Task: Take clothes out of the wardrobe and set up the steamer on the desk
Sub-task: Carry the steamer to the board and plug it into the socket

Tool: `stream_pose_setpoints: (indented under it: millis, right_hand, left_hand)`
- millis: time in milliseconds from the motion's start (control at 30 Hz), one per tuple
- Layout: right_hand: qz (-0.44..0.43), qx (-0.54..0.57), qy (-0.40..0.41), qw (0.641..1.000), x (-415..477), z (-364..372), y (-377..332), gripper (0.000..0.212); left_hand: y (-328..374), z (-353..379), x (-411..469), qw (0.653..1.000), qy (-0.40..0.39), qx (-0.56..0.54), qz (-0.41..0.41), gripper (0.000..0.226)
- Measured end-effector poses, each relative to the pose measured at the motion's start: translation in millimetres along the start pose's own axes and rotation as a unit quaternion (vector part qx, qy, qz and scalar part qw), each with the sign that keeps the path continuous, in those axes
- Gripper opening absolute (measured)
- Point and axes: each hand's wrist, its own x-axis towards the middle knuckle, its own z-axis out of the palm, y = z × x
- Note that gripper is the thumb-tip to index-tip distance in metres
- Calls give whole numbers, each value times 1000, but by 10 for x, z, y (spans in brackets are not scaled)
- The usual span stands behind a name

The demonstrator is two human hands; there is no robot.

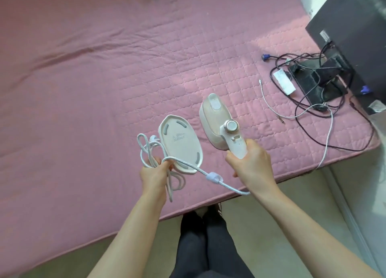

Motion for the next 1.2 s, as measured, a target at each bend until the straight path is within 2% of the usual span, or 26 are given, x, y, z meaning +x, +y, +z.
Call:
stream_pose_setpoints:
  millis: [300, 500, 900, 1200]
  right_hand:
    - [-70, -6, -91, 993, -744, -190, -477, 13]
    - [-156, -30, -154, 975, -991, -236, -598, 14]
    - [-312, -111, -280, 901, -1649, 44, -840, 13]
    - [-400, -173, -373, 819, -2683, 590, -840, 12]
  left_hand:
    - [-21, -775, -884, 991, 89, -104, 9, 13]
    - [-356, -1036, -1356, 963, 152, -223, -15, 13]
    - [-1118, -1529, -2213, 850, 312, -421, -49, 17]
    - [-1971, -2152, -2768, 755, 386, -524, -72, 15]
